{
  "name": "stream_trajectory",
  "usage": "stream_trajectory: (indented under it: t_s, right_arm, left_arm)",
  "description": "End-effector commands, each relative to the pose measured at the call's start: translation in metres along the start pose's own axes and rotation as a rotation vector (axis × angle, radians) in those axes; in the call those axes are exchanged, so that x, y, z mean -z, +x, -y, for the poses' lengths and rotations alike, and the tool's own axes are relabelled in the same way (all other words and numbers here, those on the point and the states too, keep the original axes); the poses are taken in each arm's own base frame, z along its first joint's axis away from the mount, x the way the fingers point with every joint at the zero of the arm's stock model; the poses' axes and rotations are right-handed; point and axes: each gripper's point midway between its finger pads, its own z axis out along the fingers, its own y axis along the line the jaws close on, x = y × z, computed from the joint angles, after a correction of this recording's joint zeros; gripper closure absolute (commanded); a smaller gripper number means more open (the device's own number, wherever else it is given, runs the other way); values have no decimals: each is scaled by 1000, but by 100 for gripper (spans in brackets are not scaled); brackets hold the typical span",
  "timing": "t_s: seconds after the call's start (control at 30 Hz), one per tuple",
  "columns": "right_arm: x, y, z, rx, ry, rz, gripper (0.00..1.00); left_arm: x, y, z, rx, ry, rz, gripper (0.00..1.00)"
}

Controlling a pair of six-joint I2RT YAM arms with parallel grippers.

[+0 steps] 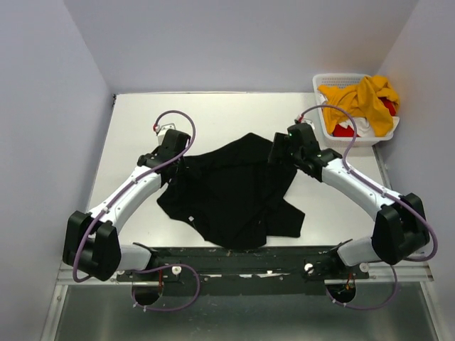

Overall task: Fold and stack the t-shirts
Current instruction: Flatten out the tshirt

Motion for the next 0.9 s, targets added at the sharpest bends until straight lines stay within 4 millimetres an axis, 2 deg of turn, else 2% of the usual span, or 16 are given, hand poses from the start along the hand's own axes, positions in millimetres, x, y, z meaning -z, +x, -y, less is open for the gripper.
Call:
stream_trajectory:
  t_s: [0.0,0.07,0.13,0.3,0.37,0.47,0.57,0.73,0.87]
  right_arm:
    - [-10,47,41,-18,139,-65,0]
    - [-11,50,51,-40,189,-57,0]
    - [-17,44,58,-55,236,-16,1]
    - [-52,33,87,-13,356,-10,5]
    - [-65,27,96,-15,349,-10,6]
    - [-82,16,98,12,283,9,11]
    - [-92,6,94,36,211,40,11]
    - [-112,6,85,49,123,22,17]
    - [-115,2,75,78,63,36,18]
  left_arm:
    - [1,4,7,44,54,0,100]
    - [2,5,7,43,64,6,100]
    - [3,4,7,42,68,9,100]
    - [3,4,4,34,59,16,100]
    - [2,4,3,31,54,18,100]
    - [1,3,3,29,55,16,100]
    - [0,2,5,28,61,16,100]
    - [-5,5,9,25,69,-5,100]
    - [-7,6,8,24,60,-7,100]
